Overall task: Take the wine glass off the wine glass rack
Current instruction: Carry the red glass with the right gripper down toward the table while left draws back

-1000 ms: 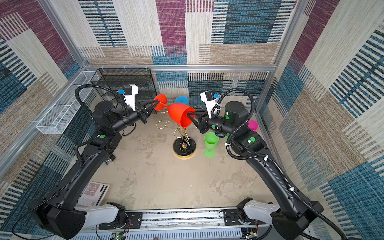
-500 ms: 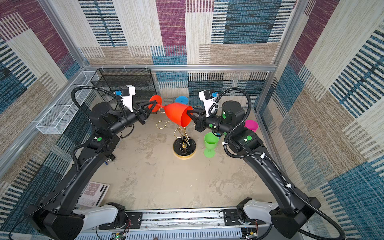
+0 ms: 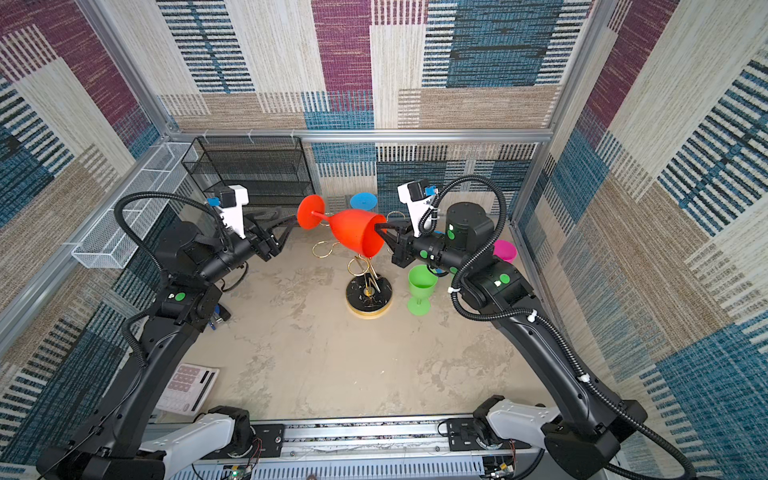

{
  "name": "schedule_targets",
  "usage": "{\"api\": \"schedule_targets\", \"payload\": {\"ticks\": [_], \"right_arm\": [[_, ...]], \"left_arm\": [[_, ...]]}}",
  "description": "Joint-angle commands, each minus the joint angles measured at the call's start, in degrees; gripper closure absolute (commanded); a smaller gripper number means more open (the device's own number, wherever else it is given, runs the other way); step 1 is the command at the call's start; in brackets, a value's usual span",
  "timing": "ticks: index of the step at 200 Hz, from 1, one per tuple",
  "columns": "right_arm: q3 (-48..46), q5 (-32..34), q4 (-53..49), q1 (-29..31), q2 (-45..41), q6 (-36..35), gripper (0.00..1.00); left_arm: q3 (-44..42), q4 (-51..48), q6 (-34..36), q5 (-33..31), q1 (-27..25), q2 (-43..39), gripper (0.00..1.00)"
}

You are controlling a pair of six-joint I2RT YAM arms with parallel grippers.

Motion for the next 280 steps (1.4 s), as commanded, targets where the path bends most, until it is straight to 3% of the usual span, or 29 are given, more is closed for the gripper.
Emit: {"api": "schedule_targets", "payload": {"ticks": [1,70,155,216,280], "right_arm": [[1.21,-0.69,-1.29,0.55,-0.38,-2.24,1.0],[1.22,0.29,-6.56,6.79,0.63,-5.12,1.0],[-5.51,7.52,-19.8,17.23,0.95,-2.98,1.0],[-12.42,13.34,-30.26,17.82,-2.9,4.1,1.0],[-12.15,22.78,-42.25,17.76,-0.47,12.69,1.0]], "left_arm": [[-2.02,0.85,-1.96,-3.32,3.11,-0.93,0.36],[-7.39,3.89,-4.08,-2.41,11.81,-1.53,0.33],[-10.3,8.59,-3.8,-1.21,14.23,-0.42,0.33],[-12.49,11.78,-3.92,-1.84,14.71,-0.28,0.33],[-15.22,16.09,-4.3,-1.81,14.79,0.48,0.37]]}}
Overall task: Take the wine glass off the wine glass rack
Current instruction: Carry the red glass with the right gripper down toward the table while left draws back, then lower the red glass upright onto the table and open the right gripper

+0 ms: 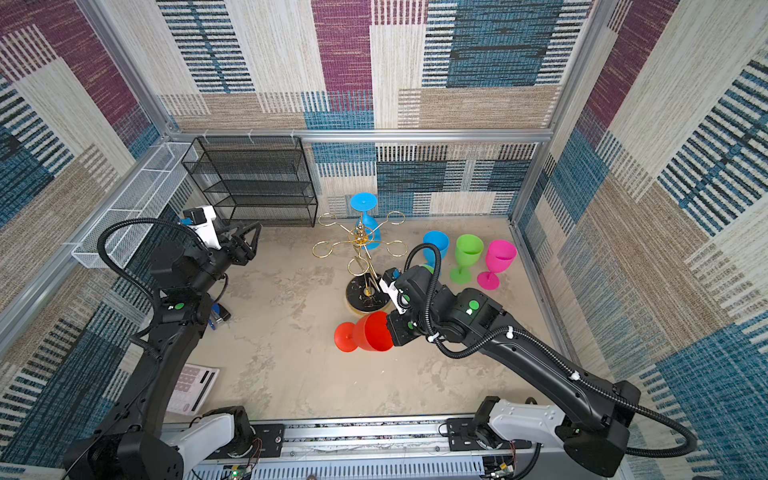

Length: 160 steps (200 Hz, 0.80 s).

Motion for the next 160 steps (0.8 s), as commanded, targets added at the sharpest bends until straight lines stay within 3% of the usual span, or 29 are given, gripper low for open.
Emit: {"api": "schedule_targets", "payload": {"ticks": [1,48,74,97,160], "right_arm": [[0.7,5.37,-5.15,-0.01,1.45,4.93,1.0],[2.06,9.73,-9.44,-0.14,5.58,7.94,1.0],[3.37,12.32,-12.96,-0.28,7.99,8.62,1.0],[4.88,13.74,-14.43,-1.37,9.63,8.56,1.0],[5.52,13.22,-12.01,-6.15,13.55,5.02,1.0]], "left_arm": [[-0.88,4.4,-0.83,-0.17,0.11,0.31,0.37],[-3.89,8.15,0.13,0.23,0.09,0.13,0.37],[-1.81,3.42,-0.13,0.61,0.16,1.39,0.37],[-2.44,5.0,-0.64,0.69,0.14,1.95,0.36],[-4.35,6.45,0.18,0.03,0.24,1.34,0.31]]}}
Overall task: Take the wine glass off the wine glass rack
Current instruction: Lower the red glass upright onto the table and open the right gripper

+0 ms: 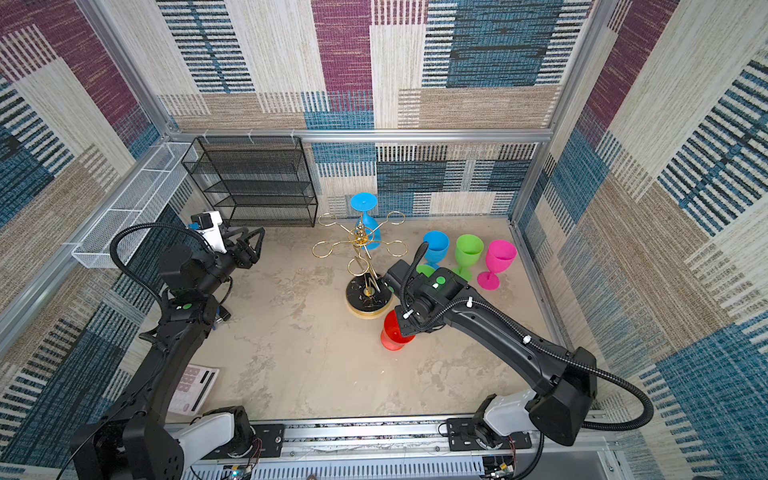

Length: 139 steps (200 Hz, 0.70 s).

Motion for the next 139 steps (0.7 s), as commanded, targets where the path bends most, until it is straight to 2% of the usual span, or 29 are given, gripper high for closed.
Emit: {"api": "schedule_targets", "payload": {"ticks": [1,86,139], "right_arm": [[0.68,0.29,1.44,-0.8,1.04,-1.95,1.0],[1.78,0.71,2.36,-3.0,6.31,-5.82,1.0],[2.75,0.51,3.78,-3.44,6.84,-6.57,0.81]], "left_arm": [[-0.88,2.43,0.14,-0.47,0.07,-0.63,0.31],[-3.76,4.54,2.45,0.65,0.24,-2.27,0.31],[-4.7,5.17,2.43,0.9,0.42,-2.61,0.31]]}}
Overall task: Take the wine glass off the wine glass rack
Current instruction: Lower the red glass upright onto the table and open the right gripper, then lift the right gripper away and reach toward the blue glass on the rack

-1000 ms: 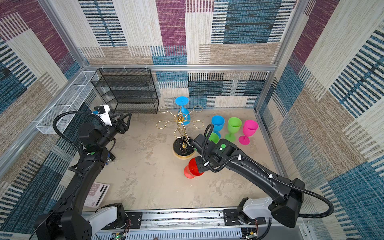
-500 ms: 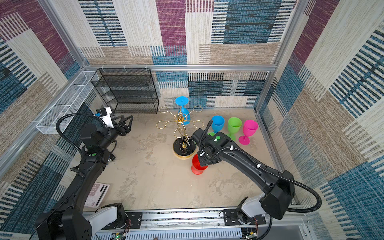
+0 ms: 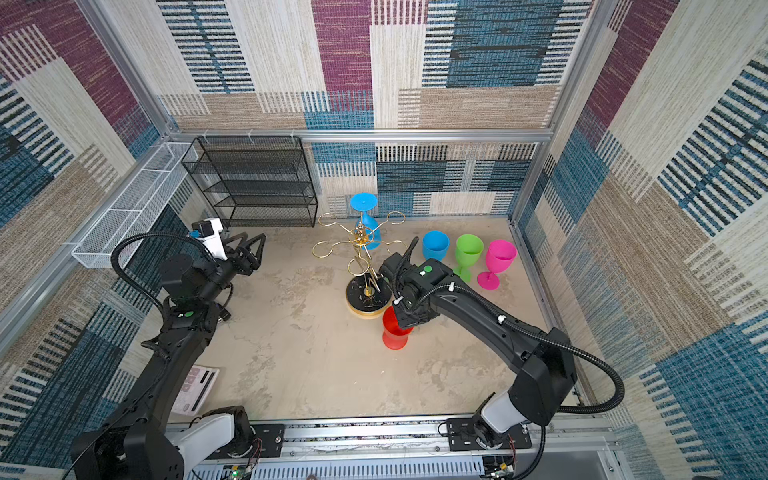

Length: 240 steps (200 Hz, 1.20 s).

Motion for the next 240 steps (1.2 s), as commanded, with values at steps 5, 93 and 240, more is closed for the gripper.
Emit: {"api": "schedule_targets", "payload": {"ticks": [5,93,240], "right_arm": [[1.2,0.41,2.01,-0.31,-0.09,-0.91,0.8],[10.2,-5.63,11.03,-3.31,-9.22,-3.41,0.55],[14.78,-17.1,24.17,-9.51,-13.08,-6.62,0.42]], "left_arm": [[-0.51,2.62,1.31,0.81,0.12,-0.36,0.31],[-1.11,2.68,1.59,0.36,0.33,-0.97,0.31],[-1.97,3.69,1.6,-0.01,0.57,-1.69,0.31]]}}
